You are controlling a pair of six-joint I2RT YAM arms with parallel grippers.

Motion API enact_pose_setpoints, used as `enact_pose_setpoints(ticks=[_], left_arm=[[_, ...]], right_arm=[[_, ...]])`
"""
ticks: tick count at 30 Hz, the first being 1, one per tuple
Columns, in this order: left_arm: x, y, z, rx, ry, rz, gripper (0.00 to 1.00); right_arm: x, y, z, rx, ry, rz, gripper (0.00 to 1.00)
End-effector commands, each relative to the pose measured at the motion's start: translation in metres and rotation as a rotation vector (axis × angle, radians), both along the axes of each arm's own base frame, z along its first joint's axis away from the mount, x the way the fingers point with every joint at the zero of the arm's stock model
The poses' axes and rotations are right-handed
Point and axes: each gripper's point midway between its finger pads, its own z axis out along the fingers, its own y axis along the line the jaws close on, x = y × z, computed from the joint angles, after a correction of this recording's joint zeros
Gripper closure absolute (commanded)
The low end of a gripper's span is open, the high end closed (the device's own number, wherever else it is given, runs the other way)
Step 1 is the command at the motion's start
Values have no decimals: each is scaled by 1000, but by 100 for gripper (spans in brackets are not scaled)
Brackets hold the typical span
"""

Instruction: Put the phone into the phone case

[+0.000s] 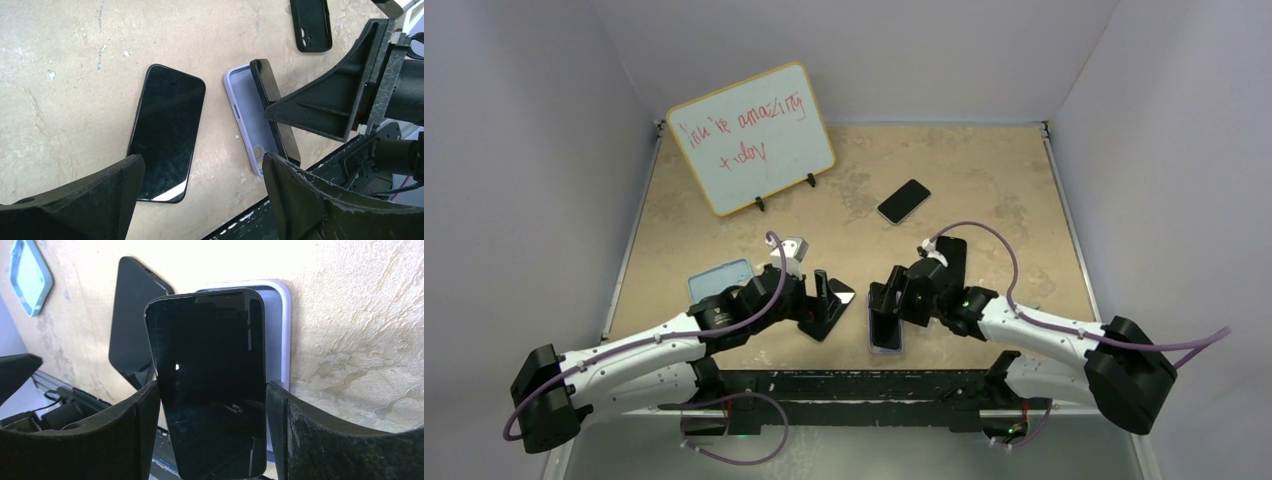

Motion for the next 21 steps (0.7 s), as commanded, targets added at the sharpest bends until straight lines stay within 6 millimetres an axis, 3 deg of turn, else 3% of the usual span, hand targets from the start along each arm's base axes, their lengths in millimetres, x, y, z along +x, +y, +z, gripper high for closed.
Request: enact_pose_setpoints(ticks=[1,8,15,21], left_arm=[[3,6,15,-7,-38,19,8],[0,3,14,-21,-24,7,9],[-2,5,15,-5,-9,3,9],[-2,6,22,-13,-11,12,9]], right_arm=[[17,16,18,34,-63,-36,58],[20,6,9,-50,-83,-73,49],[18,6,5,-74,-79,-65,33],[13,13,6,-92,-75,-32,25]])
